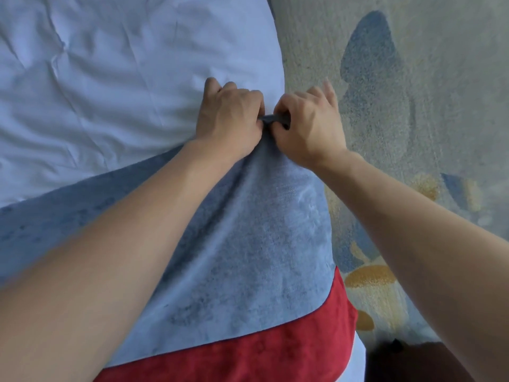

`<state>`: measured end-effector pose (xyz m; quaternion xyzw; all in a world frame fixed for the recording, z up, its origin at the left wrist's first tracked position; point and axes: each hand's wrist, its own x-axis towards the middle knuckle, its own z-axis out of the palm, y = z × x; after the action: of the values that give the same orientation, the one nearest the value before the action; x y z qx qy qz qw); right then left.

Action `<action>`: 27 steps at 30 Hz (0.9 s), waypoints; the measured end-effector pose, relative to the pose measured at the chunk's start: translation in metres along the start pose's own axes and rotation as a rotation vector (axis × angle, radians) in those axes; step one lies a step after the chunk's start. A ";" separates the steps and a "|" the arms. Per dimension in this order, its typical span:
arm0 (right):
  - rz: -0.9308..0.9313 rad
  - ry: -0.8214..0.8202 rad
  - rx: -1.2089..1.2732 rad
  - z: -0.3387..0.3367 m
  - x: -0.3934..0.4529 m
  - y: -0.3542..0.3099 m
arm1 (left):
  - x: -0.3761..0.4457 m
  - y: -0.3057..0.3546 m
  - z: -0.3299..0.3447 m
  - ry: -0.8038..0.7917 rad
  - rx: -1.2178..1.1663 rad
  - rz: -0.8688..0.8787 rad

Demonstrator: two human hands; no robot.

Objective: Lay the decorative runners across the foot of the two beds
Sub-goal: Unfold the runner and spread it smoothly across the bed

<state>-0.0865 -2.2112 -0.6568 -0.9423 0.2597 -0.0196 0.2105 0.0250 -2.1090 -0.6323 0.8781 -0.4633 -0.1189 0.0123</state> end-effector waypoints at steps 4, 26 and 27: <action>-0.073 -0.022 0.020 0.002 0.000 -0.004 | -0.006 -0.002 0.004 0.017 0.050 -0.005; -0.240 -0.031 -0.112 -0.003 -0.002 -0.045 | -0.055 -0.039 -0.004 0.046 -0.106 -0.140; -0.204 -0.031 -0.120 -0.005 -0.002 -0.037 | -0.047 -0.031 -0.003 0.043 -0.101 -0.123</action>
<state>-0.0710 -2.1833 -0.6374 -0.9749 0.1597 -0.0106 0.1545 0.0252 -2.0528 -0.6245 0.9056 -0.4015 -0.1236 0.0592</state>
